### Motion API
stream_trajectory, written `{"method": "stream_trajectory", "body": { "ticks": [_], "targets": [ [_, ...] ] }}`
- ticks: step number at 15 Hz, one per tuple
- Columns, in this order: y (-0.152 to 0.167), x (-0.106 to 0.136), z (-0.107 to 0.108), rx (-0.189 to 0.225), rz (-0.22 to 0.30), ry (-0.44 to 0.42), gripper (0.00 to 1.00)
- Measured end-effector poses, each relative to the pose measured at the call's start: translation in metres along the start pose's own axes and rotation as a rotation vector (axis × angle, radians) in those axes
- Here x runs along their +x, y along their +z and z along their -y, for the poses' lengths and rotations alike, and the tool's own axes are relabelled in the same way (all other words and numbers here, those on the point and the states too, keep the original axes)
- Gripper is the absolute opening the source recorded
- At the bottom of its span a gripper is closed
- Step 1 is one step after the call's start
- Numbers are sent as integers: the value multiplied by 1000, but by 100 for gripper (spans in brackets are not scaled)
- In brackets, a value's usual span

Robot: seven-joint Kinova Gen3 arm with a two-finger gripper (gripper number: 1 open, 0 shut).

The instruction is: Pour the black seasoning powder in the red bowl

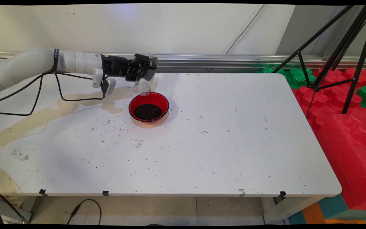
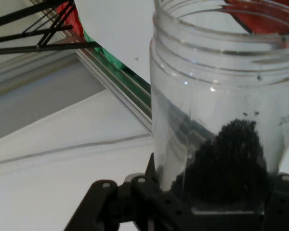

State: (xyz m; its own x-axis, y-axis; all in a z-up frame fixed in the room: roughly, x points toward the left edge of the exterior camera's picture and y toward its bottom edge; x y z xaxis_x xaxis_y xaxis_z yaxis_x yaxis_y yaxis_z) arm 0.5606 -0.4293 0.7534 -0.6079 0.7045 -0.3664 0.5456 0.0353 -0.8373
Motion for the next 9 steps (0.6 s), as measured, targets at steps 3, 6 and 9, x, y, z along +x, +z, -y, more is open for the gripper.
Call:
{"method": "stream_trajectory", "body": {
  "ticks": [3, 6, 9],
  "targets": [
    [0, 1, 2, 6, -3, 58, 0],
    [1, 2, 5, 14, -4, 112, 0],
    [1, 3, 7, 22, -7, 162, 0]
  ]
}}
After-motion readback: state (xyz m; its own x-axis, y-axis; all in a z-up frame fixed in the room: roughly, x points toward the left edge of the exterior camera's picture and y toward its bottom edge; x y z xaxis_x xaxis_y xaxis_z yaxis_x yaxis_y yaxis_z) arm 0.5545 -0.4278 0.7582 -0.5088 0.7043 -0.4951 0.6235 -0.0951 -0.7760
